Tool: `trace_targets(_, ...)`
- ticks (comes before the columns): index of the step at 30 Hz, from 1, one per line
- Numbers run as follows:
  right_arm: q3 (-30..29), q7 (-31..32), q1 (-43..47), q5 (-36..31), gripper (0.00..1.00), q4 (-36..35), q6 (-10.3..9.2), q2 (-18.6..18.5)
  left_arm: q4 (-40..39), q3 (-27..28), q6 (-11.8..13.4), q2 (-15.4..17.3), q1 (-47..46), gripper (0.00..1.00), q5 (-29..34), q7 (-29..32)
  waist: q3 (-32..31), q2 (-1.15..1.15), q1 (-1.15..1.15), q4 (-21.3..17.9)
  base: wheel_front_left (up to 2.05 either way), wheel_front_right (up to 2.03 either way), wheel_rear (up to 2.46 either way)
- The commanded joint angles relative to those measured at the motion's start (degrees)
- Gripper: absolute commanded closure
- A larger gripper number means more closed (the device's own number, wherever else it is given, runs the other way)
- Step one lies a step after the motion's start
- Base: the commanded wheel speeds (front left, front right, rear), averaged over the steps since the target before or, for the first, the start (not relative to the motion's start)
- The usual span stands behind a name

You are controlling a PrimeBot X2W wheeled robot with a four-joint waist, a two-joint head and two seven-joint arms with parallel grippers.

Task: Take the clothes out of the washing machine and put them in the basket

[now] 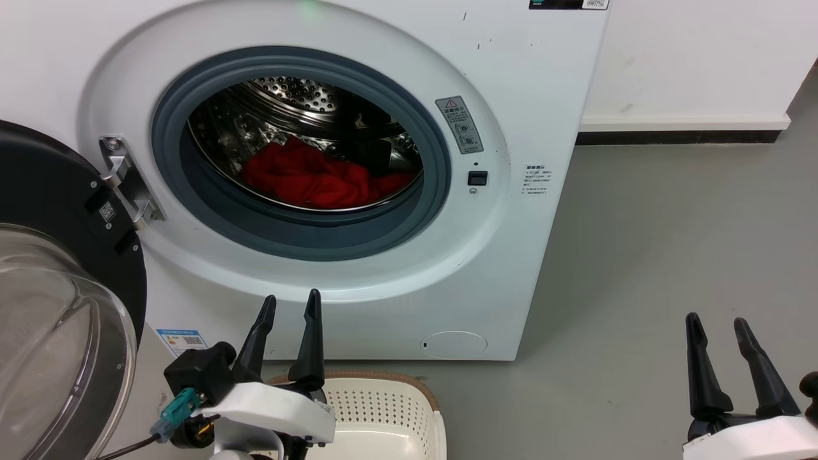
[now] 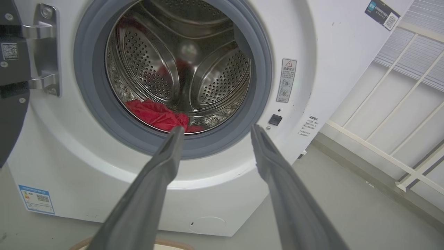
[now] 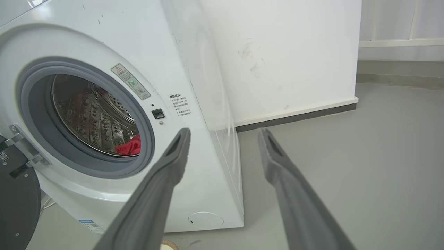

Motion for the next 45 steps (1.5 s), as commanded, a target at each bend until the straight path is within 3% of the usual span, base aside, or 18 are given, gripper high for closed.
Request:
trace_targets(1, -0.2, -0.3, 0.7, -1.7, 0.00, -1.1, 0.00, -0.3, -0.6, -0.3, 0.3, 0.2, 0.0, 0.00, 1.6, -0.5, 0.0, 0.00, 0.00, 0.0, 0.00, 0.00, 0.00)
trace_targets(45, -1.5, -2.6, 4.3, -21.3, 0.00, -4.8, -0.01, -0.2, 0.2, -4.1, 3.0, 0.2, 1.3, 0.00, 20.2, -5.7, 0.2, 0.00, 0.00, 1.5, 0.00, 0.00, 0.00)
